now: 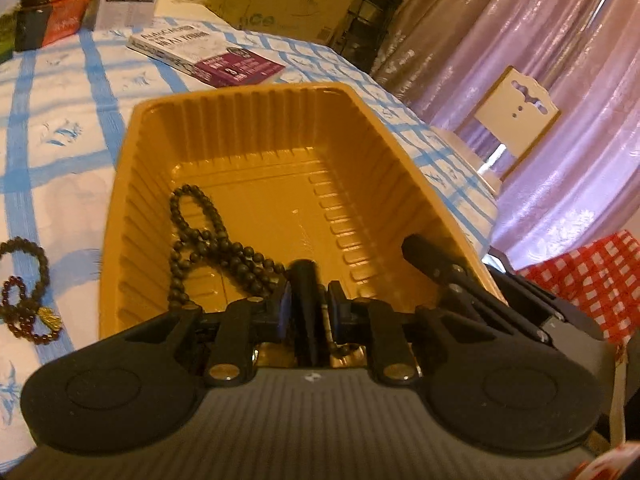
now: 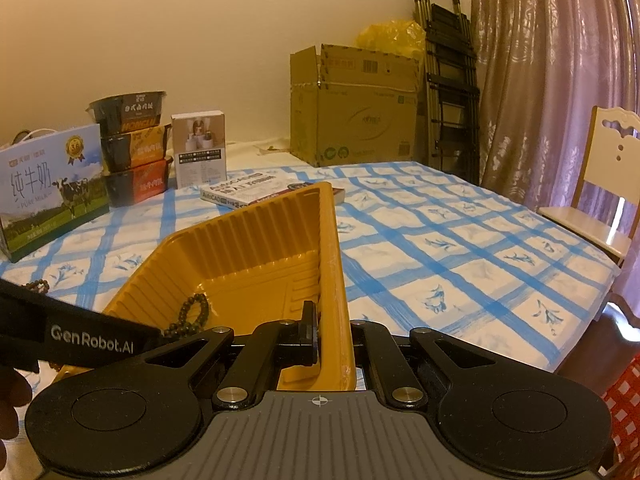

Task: Organize jewelry
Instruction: 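Carry the black cylindrical pendant into the orange tray and open the left tool, then move the open left tool back over the jewelry pile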

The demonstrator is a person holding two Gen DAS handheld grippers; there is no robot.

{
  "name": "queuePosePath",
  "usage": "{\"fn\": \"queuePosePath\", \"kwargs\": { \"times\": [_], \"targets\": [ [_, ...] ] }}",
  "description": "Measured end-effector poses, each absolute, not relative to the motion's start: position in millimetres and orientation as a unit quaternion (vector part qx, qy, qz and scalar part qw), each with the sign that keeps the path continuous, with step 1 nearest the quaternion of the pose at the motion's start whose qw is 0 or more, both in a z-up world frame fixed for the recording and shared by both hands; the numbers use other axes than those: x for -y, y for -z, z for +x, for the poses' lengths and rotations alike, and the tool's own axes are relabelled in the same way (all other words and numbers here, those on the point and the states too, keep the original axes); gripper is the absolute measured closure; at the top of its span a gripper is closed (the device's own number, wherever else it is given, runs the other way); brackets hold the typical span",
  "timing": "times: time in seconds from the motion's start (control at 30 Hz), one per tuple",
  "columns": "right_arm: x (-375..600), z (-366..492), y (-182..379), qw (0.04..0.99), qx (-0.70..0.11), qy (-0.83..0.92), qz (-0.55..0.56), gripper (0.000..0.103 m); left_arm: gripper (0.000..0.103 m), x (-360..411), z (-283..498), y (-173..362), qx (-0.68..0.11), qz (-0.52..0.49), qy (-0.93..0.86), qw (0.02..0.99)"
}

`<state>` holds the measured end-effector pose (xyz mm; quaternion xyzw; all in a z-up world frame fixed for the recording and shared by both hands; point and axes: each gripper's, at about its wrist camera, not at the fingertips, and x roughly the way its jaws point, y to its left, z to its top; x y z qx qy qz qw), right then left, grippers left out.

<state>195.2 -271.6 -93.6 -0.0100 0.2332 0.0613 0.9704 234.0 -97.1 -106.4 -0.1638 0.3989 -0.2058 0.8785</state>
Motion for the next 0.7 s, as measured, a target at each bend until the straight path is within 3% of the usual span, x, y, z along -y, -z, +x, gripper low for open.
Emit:
{"fn": "queuePosePath", "kwargs": {
  "times": [0.37, 0.7],
  "targets": [
    [270, 196, 92, 0.97, -0.234, -0.061, -0.01, 0.099, 0.081, 75, 222, 81, -0.369, -0.183, 0.191, 0.891],
    [271, 195, 91, 0.97, -0.234, -0.061, -0.011, 0.099, 0.074, 4, 186, 66, -0.349, -0.17, 0.102, 0.916]
  ]
}}
